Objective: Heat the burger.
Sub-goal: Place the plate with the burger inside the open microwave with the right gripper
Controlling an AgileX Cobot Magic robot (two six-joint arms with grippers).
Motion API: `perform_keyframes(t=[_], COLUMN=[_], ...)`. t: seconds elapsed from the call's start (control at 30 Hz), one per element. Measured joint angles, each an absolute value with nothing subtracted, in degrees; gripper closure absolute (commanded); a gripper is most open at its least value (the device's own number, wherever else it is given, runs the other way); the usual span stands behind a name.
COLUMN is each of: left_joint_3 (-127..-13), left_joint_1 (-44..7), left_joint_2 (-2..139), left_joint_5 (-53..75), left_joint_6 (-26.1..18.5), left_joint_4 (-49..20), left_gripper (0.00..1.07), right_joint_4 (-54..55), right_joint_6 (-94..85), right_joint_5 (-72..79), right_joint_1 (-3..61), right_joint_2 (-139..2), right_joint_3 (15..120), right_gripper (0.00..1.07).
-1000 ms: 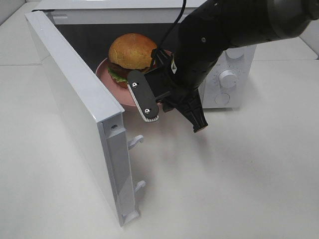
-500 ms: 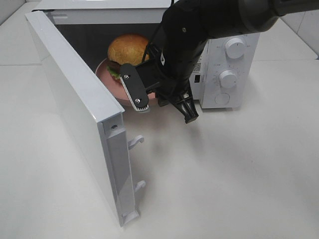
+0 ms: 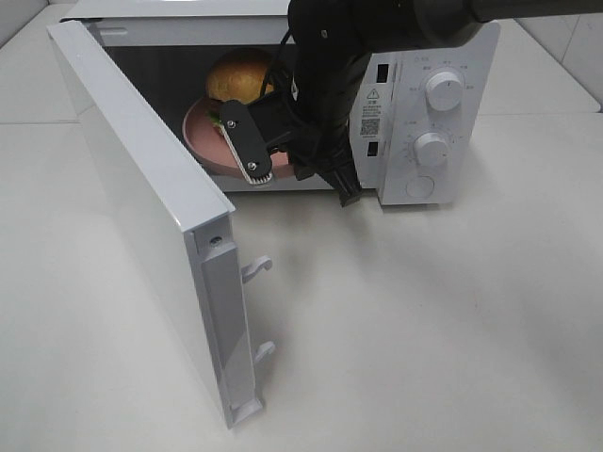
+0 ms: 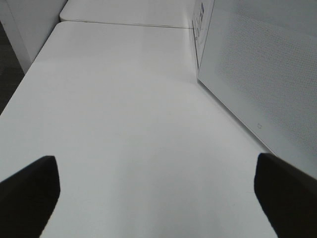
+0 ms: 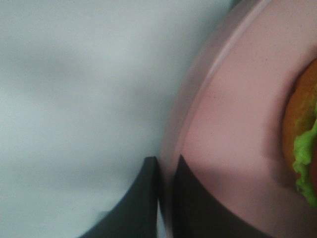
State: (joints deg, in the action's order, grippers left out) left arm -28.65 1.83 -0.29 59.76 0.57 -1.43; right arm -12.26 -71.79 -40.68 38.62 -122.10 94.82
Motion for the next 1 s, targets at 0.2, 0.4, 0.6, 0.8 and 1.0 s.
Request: perform_keyframes(t=[0.2,0.4,0.6,0.8,1.0], left_joint_3=[-28.65,-28.65,-28.65,-28.65,-28.65], left_joint_1=[1.83,1.83,1.83,1.83,1.83], left_joint_2=[-0.29,-0.29,-0.29,-0.29,-0.29], left_joint_5=[59.76,59.76,59.76,59.76,59.76], left_joint_6=[0.57,0.57,0.57,0.57,0.57], left_joint_4=[-1.43,-1.43,-1.43,-1.43,-1.43], left_gripper=[0.04,0.04,0.04,0.04,0.04], right_joint_4=[-12.09,-12.09,-11.34,-10.08,-9.85], right_joint_6=[-72.19,-72.19,-72.14,-72.14,-72.14], right_joint_5=[-41.6,-43.32,-46.18,-47.9,-47.9], right_joint_1=[37.7,37.01,36.84,36.61,36.55], right_joint_2=[-123.76,-127.08,-131.95,-135.33,-136.65], right_joint_3=[98.55,104.51,110.87,114.31,116.02], right_gripper=[1.07,1.07,1.07,1.07,1.07])
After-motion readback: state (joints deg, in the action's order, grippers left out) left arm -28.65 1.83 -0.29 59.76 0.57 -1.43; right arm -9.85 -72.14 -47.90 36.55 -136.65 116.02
